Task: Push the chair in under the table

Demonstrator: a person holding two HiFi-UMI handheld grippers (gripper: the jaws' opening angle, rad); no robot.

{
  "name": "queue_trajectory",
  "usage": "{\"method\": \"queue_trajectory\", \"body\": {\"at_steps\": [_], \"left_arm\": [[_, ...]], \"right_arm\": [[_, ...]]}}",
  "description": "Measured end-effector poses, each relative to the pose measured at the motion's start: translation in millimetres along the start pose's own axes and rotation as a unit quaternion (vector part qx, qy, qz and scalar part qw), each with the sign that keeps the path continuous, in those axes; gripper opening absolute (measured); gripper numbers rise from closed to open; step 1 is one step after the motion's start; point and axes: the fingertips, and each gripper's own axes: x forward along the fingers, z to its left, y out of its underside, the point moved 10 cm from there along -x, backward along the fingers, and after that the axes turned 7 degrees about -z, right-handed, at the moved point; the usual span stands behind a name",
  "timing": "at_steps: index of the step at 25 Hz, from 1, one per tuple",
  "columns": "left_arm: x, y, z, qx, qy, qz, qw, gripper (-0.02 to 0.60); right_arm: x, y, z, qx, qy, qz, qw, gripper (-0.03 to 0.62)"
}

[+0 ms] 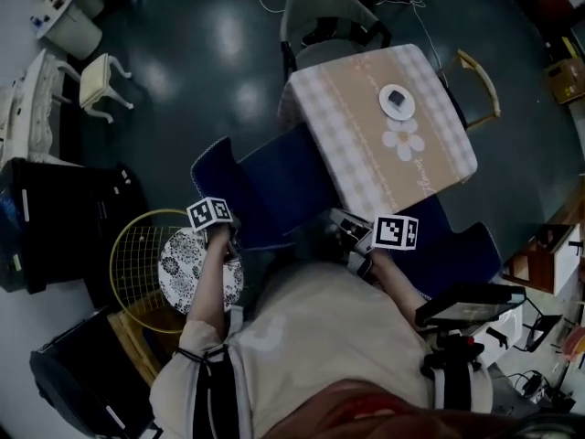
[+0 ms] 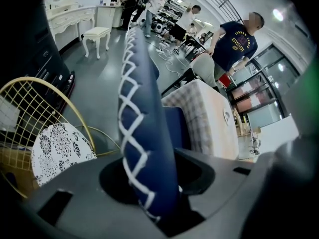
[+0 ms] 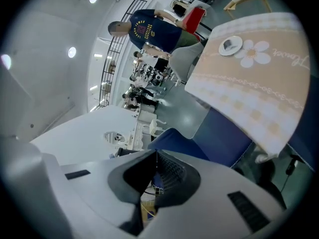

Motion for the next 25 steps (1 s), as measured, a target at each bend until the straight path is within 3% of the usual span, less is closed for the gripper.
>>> {"method": "queue_trajectory", "body": {"at_steps": [14,21,25], "left_arm": [[-1,-24,-14,0.048,-0.006,0.020,0.9986,0.166],[11,-26,-22,0.016,0.004,0.001,0.9999,0.163],[11,-22,-22,0.009,0.006,-0.005,0.9999,0.163]], "right_arm": [[0,6,2,0.005,-0.004,-0.006,1.000,0.012],[-10,-2,-5,0.010,0.004,-0.042,0.999,0.012],[-7,3,-8,0.019,0.005,-0.033,0.999,0.012]]}}
